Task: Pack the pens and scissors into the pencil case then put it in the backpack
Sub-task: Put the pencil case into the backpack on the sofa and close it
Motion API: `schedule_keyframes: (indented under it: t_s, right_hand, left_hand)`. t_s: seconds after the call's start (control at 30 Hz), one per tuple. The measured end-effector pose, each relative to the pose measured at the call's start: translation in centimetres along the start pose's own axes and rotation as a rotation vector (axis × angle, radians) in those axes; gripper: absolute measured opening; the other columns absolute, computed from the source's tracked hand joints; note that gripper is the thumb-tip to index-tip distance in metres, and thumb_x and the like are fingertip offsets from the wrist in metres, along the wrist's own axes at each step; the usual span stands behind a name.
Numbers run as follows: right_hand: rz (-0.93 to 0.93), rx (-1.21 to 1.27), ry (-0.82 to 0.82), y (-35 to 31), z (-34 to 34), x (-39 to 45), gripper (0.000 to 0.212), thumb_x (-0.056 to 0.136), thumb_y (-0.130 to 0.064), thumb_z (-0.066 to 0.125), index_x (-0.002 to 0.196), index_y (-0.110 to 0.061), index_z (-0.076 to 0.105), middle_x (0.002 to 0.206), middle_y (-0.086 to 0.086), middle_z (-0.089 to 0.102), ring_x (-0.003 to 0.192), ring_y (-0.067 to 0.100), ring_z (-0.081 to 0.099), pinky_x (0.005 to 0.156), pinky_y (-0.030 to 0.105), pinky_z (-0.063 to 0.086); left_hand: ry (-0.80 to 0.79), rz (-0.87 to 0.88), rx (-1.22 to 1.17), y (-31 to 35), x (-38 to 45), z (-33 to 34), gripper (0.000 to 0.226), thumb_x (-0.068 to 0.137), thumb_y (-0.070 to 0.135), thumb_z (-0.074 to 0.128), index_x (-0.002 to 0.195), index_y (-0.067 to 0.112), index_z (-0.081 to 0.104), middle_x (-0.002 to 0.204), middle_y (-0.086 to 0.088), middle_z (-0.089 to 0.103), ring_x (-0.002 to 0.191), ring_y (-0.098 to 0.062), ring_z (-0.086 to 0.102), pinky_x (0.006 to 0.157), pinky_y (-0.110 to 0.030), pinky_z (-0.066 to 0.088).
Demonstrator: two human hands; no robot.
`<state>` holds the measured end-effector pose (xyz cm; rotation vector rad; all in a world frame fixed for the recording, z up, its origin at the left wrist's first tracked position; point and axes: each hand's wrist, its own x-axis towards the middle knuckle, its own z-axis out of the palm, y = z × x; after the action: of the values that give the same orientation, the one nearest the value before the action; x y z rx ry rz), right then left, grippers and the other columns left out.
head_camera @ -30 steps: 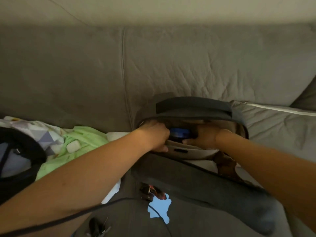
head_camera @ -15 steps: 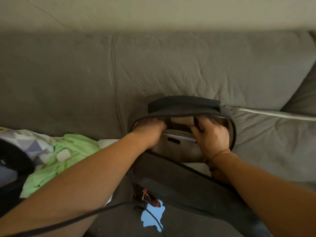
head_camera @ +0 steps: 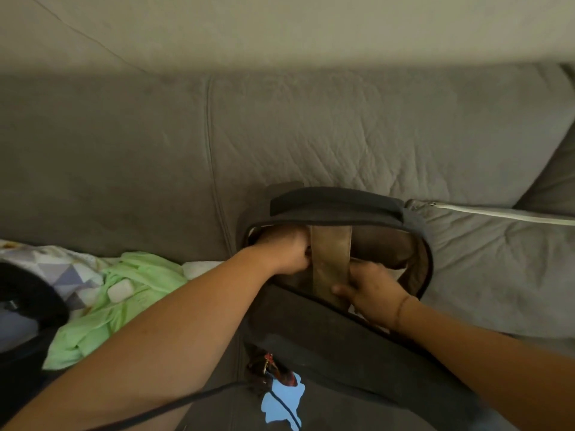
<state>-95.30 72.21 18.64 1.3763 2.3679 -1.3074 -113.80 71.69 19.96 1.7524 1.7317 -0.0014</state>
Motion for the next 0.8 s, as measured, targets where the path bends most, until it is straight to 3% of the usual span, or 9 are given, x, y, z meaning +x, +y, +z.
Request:
schedule_keyframes:
  t_s: [0.2,0.33,0.43,0.5,0.6,0.7,0.8]
  right_hand:
    - [0.047,-0.444,0.156,0.1,1.3,3.1,0.029,0.091,-0.037,0.054,0.113,-0.020,0.059,0.112,0.004,0.065,0.102,0.019,0.060,0.086,0.030,0.048]
    - [-0.011,-0.343,0.261,0.5,1.9,3.2,0.035,0.091,-0.034,0.055,0.123,-0.019,0.053,0.116,0.008,0.064,0.105,0.023,0.060,0.086,0.030,0.046]
    - [-0.028,-0.434,0.301,0.7,2.3,3.1,0.036,0.093,-0.040,0.050,0.123,-0.021,0.050,0.113,0.006,0.064,0.100,0.021,0.062,0.079,0.028,0.047]
    - [-0.017,-0.444,0.318,0.9,1.9,3.0,0.035,0.091,-0.048,0.048,0.116,-0.023,0.054,0.106,0.003,0.066,0.094,0.020,0.064,0.074,0.028,0.048]
    - [0.047,-0.449,0.270,1.2,1.6,2.8,0.039,0.088,-0.057,0.045,0.100,-0.025,0.063,0.099,0.001,0.069,0.090,0.019,0.064,0.076,0.032,0.053]
    - [0.133,-0.437,0.225,1.4,2.2,3.3,0.047,0.088,-0.062,0.040,0.096,-0.024,0.066,0.097,0.002,0.069,0.091,0.020,0.064,0.076,0.033,0.053]
    - [0.086,-0.431,0.036,1.1,1.0,3.6,0.040,0.093,-0.051,0.042,0.085,-0.020,0.066,0.087,0.001,0.069,0.081,0.015,0.063,0.075,0.026,0.047]
  left_hand:
    - [-0.081,-0.068,0.011,-0.4,0.5,0.1,0.030,0.085,0.022,0.061,0.114,0.016,0.059,0.111,-0.010,0.062,0.099,-0.026,0.058,0.079,-0.029,0.044]
    - [-0.232,-0.120,-0.021,-0.7,0.5,0.4,0.016,0.081,0.027,0.068,0.092,0.021,0.057,0.089,-0.002,0.058,0.079,-0.014,0.054,0.073,-0.027,0.044]
    - [-0.191,-0.120,-0.081,-0.7,0.6,1.1,0.054,0.065,0.050,0.078,0.110,0.026,0.060,0.107,0.003,0.061,0.094,-0.017,0.057,0.085,-0.032,0.047]
    - [-0.112,-0.117,-0.064,-0.4,0.8,1.4,0.065,0.062,0.051,0.080,0.117,0.025,0.059,0.115,0.001,0.060,0.102,-0.020,0.056,0.092,-0.035,0.047]
    - [-0.059,-0.130,0.028,-0.1,1.0,1.8,0.049,0.074,0.040,0.074,0.116,0.018,0.060,0.115,-0.005,0.062,0.102,-0.023,0.058,0.089,-0.034,0.049]
    - [-0.051,-0.162,0.079,0.7,0.9,1.8,0.030,0.084,0.028,0.065,0.110,0.014,0.061,0.109,-0.010,0.062,0.096,-0.024,0.059,0.080,-0.029,0.047]
    - [-0.006,-0.187,0.104,1.3,0.2,1.7,0.036,0.087,0.031,0.064,0.118,0.015,0.057,0.117,-0.009,0.060,0.105,-0.024,0.058,0.086,-0.032,0.046]
